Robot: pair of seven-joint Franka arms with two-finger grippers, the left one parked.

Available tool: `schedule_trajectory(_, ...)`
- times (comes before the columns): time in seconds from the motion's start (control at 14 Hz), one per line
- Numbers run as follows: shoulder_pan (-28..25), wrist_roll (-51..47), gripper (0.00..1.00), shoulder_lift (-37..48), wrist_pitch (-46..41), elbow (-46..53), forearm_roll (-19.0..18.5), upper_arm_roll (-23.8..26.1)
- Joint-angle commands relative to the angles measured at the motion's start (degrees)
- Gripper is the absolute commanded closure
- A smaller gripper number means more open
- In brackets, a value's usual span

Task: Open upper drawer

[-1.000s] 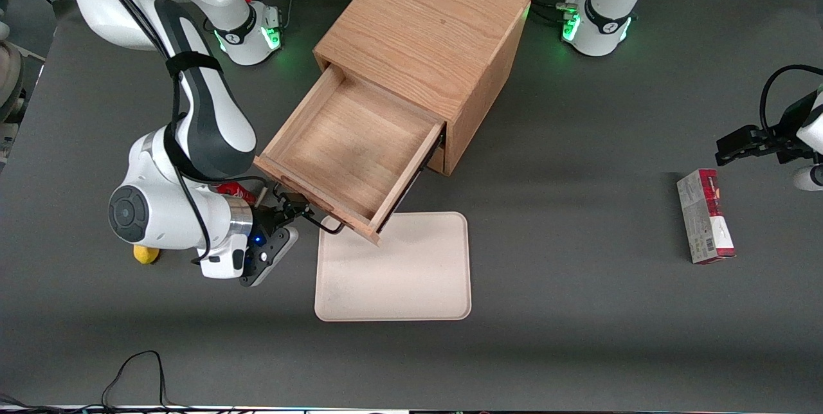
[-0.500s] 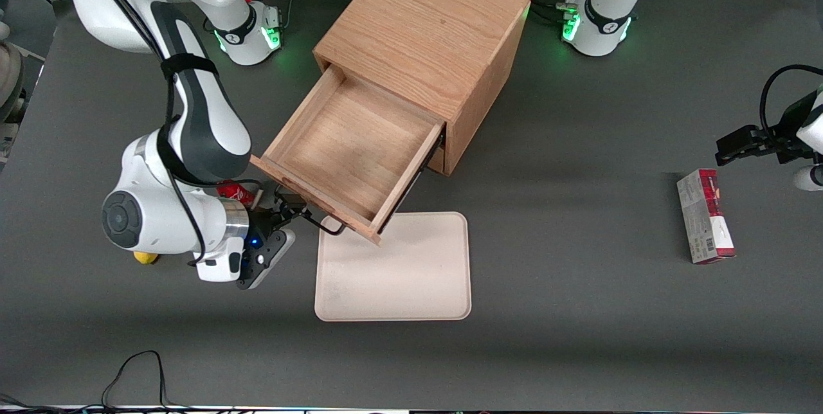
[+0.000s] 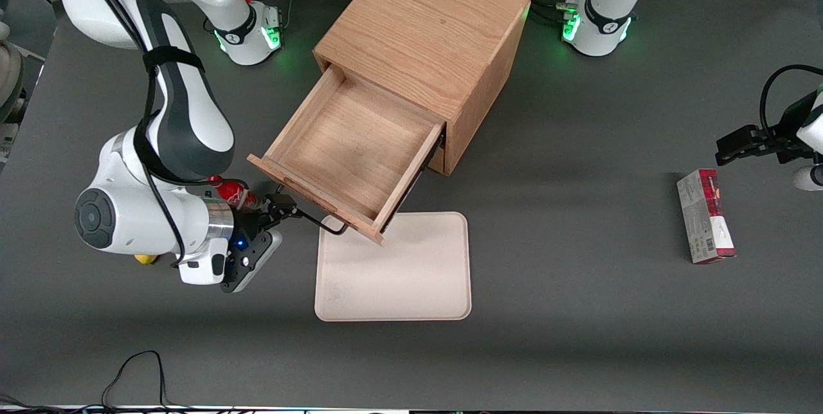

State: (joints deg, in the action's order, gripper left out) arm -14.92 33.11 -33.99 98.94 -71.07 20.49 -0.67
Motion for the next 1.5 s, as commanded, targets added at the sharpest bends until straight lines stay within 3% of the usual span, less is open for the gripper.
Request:
schedule_trajectory(0.0, 0.4, 0.5, 0.00, 0.4, -4.0, 2.9, 0.6, 0.1)
schedule_trajectory(0.29, 0.6, 0.5, 0.00, 3.5, -5.9, 3.0, -0.6, -0.8)
schedule_trajectory(0.43, 0.3, -0.9, 0.00, 5.3, -8.5, 2.4, -1.7, -3.6)
schedule_trajectory(0.71, 0.0, -9.2, 0.00, 10.6, -13.7, -0.5, -6.5, -7.3)
schedule_trajectory(0.86, -0.1, -12.9, 0.00, 14.9, -14.5, -4.5, -9.2, -8.6)
schedule_trajectory(1.0, -0.4, -16.2, 0.00, 19.1, -14.5, -8.6, -14.3, -8.6)
schedule_trajectory(1.14, -0.5, -21.0, 0.04, 23.9, -13.8, -13.8, -15.1, -8.6)
schedule_trajectory(1.29, -0.5, -25.2, 0.14, 28.3, -11.8, -19.9, -15.2, -8.8)
schedule_trajectory(1.43, -0.5, -25.7, 0.15, 35.1, -7.1, -28.0, -17.5, -8.7)
